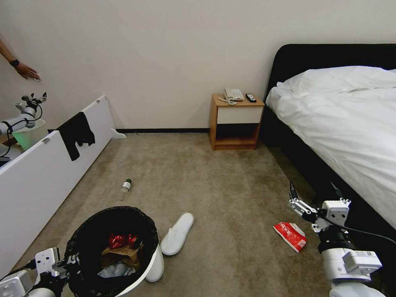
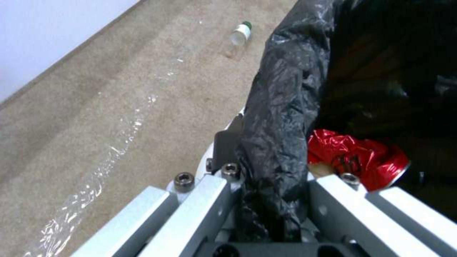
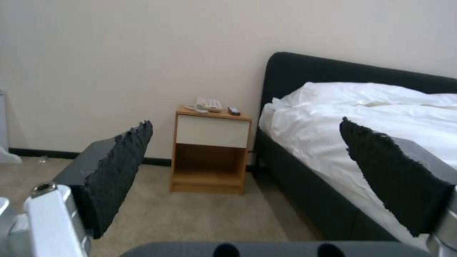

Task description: Pick up the trash bin, then pick up the garbage from the floor and place it into the trash bin.

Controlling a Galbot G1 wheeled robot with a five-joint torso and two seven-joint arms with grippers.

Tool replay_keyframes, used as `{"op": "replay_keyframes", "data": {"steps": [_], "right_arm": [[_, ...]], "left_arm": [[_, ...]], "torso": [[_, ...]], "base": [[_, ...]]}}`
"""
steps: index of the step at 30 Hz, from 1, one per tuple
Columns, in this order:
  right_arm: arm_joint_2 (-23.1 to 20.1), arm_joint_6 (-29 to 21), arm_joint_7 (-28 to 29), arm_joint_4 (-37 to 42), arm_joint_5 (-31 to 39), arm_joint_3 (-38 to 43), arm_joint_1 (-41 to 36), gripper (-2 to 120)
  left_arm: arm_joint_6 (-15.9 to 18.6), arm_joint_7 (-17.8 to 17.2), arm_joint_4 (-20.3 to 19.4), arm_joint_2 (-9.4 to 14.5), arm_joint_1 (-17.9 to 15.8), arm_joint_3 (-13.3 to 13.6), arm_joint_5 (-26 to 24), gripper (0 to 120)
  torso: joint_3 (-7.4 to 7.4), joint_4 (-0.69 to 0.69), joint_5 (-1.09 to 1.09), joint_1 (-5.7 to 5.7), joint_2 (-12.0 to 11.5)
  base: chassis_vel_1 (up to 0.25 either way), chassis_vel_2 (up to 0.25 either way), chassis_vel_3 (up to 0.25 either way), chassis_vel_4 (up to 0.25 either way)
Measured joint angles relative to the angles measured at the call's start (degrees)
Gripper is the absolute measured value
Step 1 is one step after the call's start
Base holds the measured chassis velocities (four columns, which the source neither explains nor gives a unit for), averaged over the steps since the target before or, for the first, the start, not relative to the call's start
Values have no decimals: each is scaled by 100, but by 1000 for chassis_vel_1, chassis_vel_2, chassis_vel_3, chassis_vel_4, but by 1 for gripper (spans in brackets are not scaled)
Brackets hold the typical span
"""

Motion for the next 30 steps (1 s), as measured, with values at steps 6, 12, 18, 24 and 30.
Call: {"op": "replay_keyframes", "data": {"steps": [6, 12, 18, 24, 30], "right_arm": [[-10, -20, 0, -25, 41, -9, 49, 100], [-4, -20, 1, -40, 40, -14, 54, 100], [4, -19, 3, -52, 38, -19, 65, 100], [19, -19, 5, -52, 37, -29, 68, 100], [38, -19, 9, -52, 34, -39, 70, 100]], "left_arm": [[0, -9, 14, -13, -8, -4, -2, 2], [2, -11, 19, -26, -15, -7, -2, 2], [2, -12, 23, -34, -7, -20, -2, 2], [2, -12, 21, -36, 6, -34, -2, 2], [2, -11, 1, -37, 25, -41, -4, 2]], "torso": [[0, 0, 0, 0, 0], [0, 0, 0, 0, 0], [0, 0, 0, 0, 0], [0, 0, 0, 0, 0], [0, 0, 0, 0, 0]], "base": [[0, 0, 0, 0], [0, 0, 0, 0], [0, 0, 0, 0], [0, 0, 0, 0], [0, 0, 0, 0]]}}
